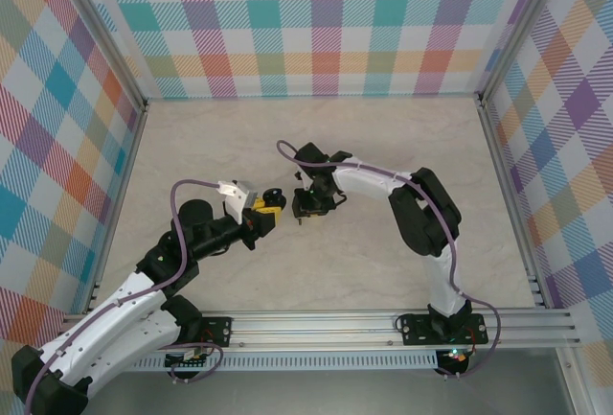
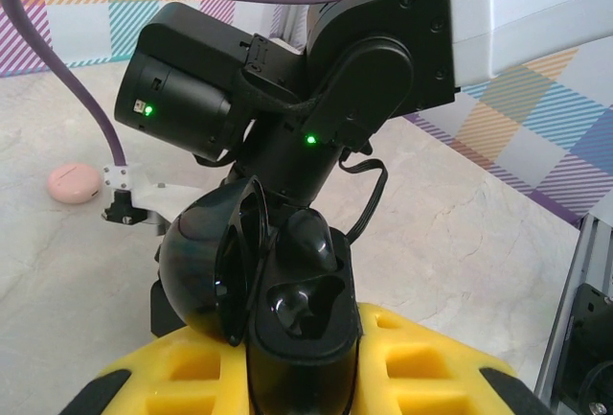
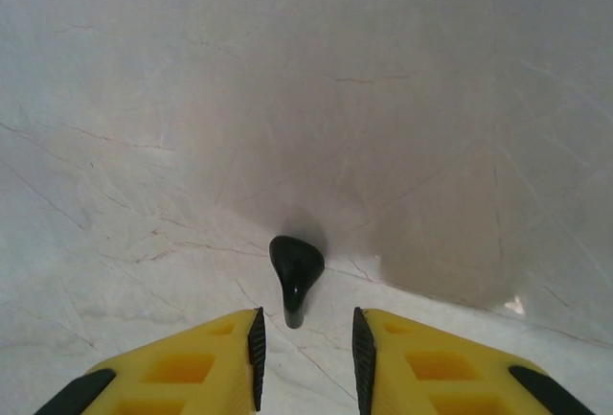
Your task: Insert wireless bluetooth earbuds into charging case
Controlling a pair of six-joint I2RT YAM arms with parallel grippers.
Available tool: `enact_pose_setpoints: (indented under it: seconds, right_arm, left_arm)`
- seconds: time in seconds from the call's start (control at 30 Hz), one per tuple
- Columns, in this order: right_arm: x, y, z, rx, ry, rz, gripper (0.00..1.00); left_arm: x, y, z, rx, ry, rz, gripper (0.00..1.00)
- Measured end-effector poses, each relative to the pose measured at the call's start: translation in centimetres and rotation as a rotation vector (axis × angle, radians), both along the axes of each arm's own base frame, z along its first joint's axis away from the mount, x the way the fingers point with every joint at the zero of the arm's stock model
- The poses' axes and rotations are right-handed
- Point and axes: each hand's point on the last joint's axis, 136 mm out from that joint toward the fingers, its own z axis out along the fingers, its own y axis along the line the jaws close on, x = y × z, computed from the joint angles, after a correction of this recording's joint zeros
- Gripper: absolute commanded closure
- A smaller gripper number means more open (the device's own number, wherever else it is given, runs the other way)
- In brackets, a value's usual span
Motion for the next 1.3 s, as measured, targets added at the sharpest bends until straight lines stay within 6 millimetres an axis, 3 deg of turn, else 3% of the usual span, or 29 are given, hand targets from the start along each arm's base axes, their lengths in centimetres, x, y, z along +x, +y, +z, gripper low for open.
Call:
enact_pose_setpoints:
  seconds: [0.3,0.73,0.97,1.3]
  right_arm:
    - [-0.9,0.5,-1.6,-0.042,0.023,0.022,0.69]
    - [0.0,-0.3,-2.0,-0.117,-0.021,-0.015,0.83]
    - [0.0,-0.8,-2.0,-0.127,-0.044,-0.014,0.84]
    - [-1.3,-6.4,-2.1,-0.179,-0.065,-0.039,0.82]
  left_arm:
    - [-0.1,0.0,-0.3,0.009,0.012,-0.001,0.82]
    - [-0.1,0.0,-0.4,0.009,0.012,-0.001,0.82]
    - [0.0,-0.1,-0.6,0.014,0.02,-0.002,0.82]
    - [0.3,-0.4,-1.7,0.037,0.052,-0.006,0.82]
